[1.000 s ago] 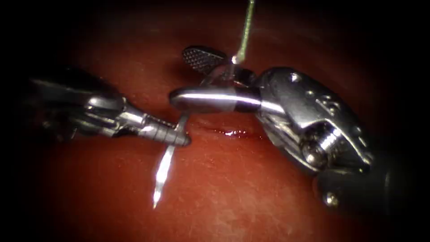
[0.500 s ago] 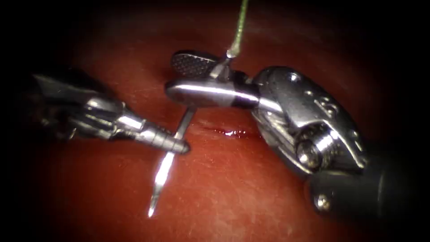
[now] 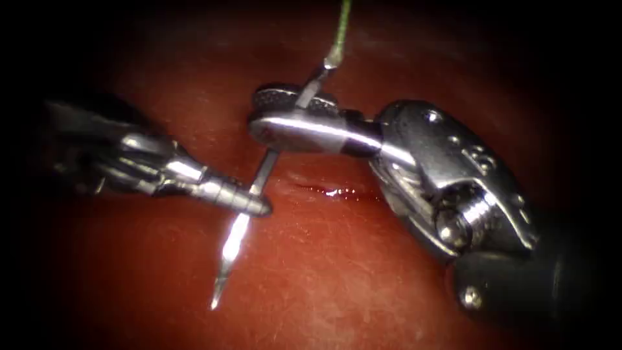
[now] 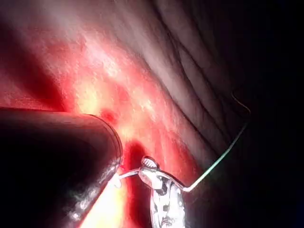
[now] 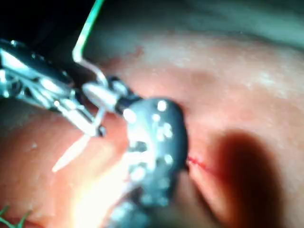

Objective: Wound Closure

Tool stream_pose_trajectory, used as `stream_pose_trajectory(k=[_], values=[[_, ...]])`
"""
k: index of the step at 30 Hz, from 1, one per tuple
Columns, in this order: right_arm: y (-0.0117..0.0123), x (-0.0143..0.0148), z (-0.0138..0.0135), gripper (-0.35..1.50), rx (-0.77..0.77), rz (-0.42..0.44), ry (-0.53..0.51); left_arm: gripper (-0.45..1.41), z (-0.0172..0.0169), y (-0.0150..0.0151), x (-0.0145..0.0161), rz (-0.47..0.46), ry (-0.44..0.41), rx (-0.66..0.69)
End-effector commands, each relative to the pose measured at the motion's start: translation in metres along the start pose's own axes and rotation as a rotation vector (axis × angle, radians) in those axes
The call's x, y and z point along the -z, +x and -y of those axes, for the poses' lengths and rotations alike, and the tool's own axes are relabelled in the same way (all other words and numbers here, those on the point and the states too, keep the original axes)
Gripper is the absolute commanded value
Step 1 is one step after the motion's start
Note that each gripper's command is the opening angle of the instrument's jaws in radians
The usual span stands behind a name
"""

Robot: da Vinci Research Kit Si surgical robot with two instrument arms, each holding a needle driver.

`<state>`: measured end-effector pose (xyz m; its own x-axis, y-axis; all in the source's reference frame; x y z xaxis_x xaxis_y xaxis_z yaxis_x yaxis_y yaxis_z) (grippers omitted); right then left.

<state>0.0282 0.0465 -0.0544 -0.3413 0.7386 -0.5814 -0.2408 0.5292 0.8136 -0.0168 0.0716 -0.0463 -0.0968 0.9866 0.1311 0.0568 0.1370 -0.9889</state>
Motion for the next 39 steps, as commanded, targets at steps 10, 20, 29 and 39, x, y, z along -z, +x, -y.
stream_pose_trajectory(k=[10,20,29,39], values=[[-0.0002,0.0002,-0.0003,-0.35,0.06,0.023,0.018,0.4,0.0005,-0.0001,-0.0016,-0.003,0.004,-0.12],[-0.0006,0.0011,-0.0011,-0.35,0.109,0.113,0.046,0.78,0.0006,0.0008,-0.0031,-0.016,0.019,-0.426],[0.0006,0.0022,-0.002,-0.35,0.1,0.13,0.096,0.78,0.0005,0.0008,-0.0021,-0.034,0.129,-0.496],[0.0042,0.0048,-0.0065,-0.35,0.186,0.159,0.139,0.72,0.0053,-0.001,-0.0008,0.164,0.39,-1.012]])
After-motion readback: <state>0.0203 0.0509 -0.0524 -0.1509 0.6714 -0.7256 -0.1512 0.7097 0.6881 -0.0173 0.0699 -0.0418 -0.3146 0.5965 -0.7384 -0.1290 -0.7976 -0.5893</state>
